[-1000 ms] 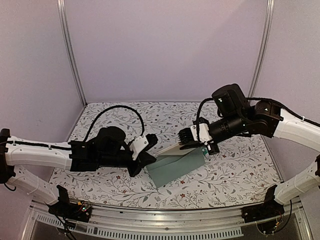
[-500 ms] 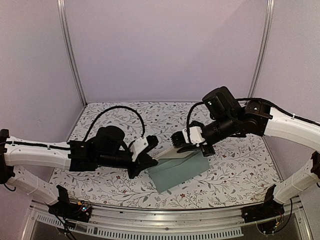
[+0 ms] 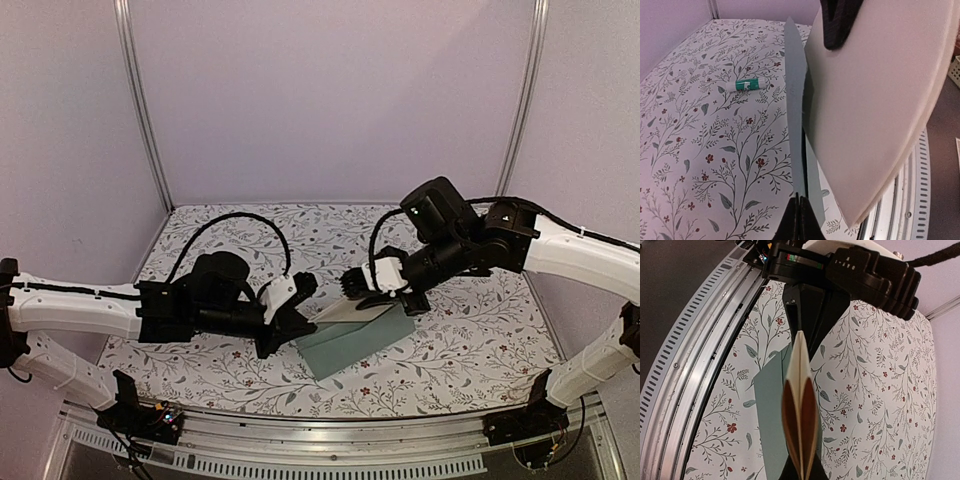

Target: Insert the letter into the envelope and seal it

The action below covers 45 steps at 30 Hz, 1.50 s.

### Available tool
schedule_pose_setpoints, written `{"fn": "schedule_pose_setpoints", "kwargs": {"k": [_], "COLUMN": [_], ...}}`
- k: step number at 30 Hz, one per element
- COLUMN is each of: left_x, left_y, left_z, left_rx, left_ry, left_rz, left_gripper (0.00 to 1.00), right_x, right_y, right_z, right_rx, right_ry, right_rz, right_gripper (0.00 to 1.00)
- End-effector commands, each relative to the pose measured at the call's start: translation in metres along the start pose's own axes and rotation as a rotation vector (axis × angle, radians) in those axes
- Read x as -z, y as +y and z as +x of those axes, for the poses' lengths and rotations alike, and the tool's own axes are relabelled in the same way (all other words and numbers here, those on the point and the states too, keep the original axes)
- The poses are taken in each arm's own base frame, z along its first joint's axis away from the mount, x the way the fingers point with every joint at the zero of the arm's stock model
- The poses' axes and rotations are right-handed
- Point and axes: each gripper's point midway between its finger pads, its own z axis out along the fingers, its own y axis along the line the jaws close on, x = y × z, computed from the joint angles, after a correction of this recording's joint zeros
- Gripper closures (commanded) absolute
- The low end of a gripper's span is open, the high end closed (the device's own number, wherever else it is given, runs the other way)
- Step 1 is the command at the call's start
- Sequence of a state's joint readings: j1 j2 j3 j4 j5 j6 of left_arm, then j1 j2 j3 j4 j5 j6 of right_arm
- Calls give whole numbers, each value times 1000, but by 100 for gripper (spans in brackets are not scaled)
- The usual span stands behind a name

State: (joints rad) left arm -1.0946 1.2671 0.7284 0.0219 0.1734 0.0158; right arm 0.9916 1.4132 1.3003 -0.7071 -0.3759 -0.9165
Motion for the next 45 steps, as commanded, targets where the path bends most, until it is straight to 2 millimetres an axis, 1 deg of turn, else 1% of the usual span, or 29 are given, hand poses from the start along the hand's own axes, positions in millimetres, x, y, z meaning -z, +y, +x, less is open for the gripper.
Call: {"fn": "schedule_pose_setpoints", "kwargs": {"k": [1,22,39,45], "left_x": [8,8,9,13], "left_y": [-4,-4,-5,-4], "left_z": [-17,-18,-18,-20], "left_rx": [-21,-29,-35,-33], "left_ry": [-53,-55,-56,-66], "left_rz": [14,12,8,-2], "left_gripper": [100,100,100,100], "right_x": [-1,-9,-8,-11], "right_y": [-2,-1,0,-2], "right_z": [5,10,17,30], "right_rx": [-24,-42,-66,-80], "right_ry": [28,49,90,153], "right_rz": [-6,-26,-24,-9], "right_gripper": [100,100,100,100]}}
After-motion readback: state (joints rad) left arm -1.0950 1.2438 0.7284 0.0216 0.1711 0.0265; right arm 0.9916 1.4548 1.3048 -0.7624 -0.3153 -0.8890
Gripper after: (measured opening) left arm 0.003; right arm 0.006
